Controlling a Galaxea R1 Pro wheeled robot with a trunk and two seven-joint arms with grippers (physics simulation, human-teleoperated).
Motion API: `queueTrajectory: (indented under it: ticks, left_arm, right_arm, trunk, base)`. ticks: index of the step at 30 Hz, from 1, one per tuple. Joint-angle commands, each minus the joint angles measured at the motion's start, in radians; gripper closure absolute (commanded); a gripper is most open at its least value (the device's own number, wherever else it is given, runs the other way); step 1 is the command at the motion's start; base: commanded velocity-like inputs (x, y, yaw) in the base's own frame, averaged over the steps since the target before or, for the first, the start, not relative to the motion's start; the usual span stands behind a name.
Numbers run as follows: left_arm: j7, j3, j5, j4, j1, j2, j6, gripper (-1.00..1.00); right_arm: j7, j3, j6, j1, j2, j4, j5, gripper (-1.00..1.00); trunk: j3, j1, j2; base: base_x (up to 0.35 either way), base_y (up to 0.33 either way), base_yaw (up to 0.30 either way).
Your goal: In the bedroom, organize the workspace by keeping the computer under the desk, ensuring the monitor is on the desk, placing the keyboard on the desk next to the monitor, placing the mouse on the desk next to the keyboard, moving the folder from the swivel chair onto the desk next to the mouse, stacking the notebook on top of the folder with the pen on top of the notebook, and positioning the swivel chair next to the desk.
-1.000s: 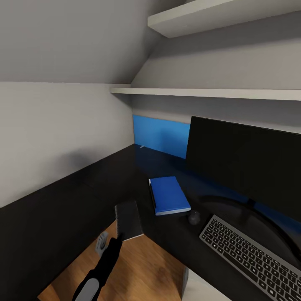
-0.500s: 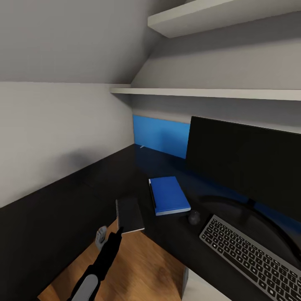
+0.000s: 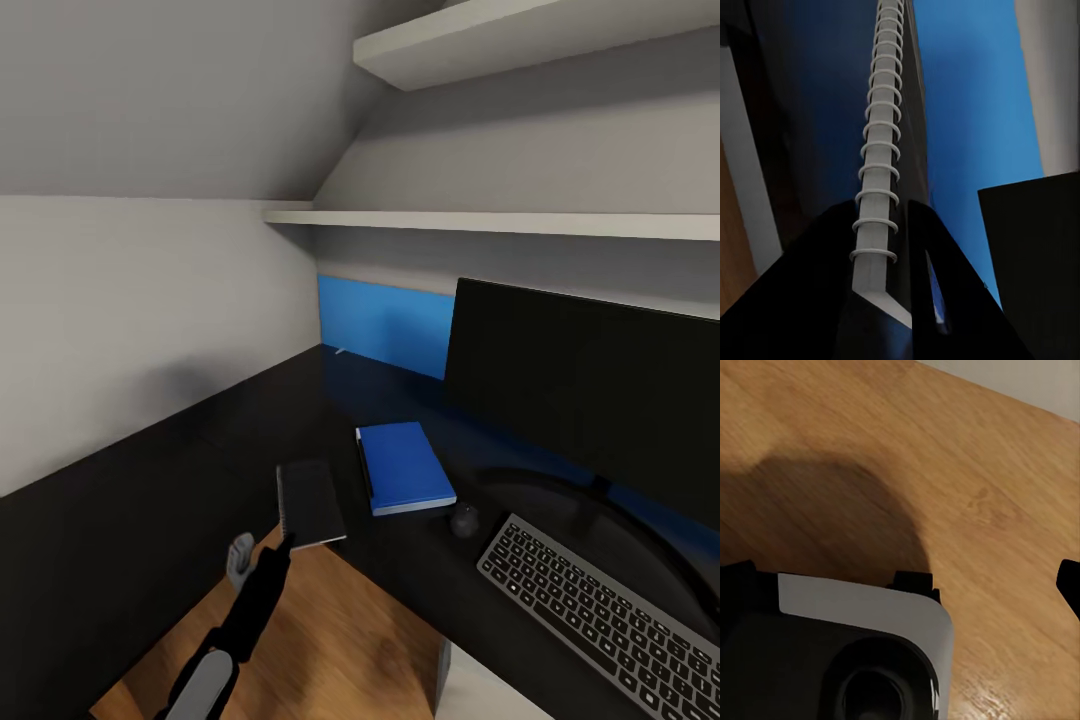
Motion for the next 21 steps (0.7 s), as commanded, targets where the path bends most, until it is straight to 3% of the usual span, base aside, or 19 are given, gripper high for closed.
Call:
queueTrajectory:
  ticks: [1, 9, 14, 21]
  left_arm:
    - [-0.003, -0.001, 0.01, -0.004, 0.0, 0.001, -0.001, 1.0]
    - [0.02, 0.005, 0.009, -0.081, -0.008, 0.006, 0.002, 1.0]
    - [0.075, 0.002, 0.009, -0.098, -0.071, 0.003, 0.002, 1.0]
    - [0.138, 0.0, 0.001, -0.045, -0.141, -0.018, 0.0, 1.0]
  right_arm:
    - [0.001, 0.006, -0.002, 0.0, -0.001, -0.001, -0.012, -1.0]
    - [-0.003, 0.003, 0.003, 0.0, -0.001, -0.001, -0.014, -1.0]
    - [-0.003, 0.002, 0.004, 0.0, -0.001, -0.001, -0.015, -1.0]
    - [-0.003, 0.004, 0.002, 0.0, -0.001, -0.001, -0.015, -1.0]
  trunk:
    - [-0.001, 0.0, 0.0]
    - [-0.001, 0.0, 0.0]
    - [-0.001, 0.0, 0.0]
    - [-0.001, 0.0, 0.0]
  base:
    - [0.0, 0.0, 0.0]
    - [0.0, 0.0, -0.105]
    - [0.0, 0.0, -0.251]
    - [0.0, 0.0, -0.285]
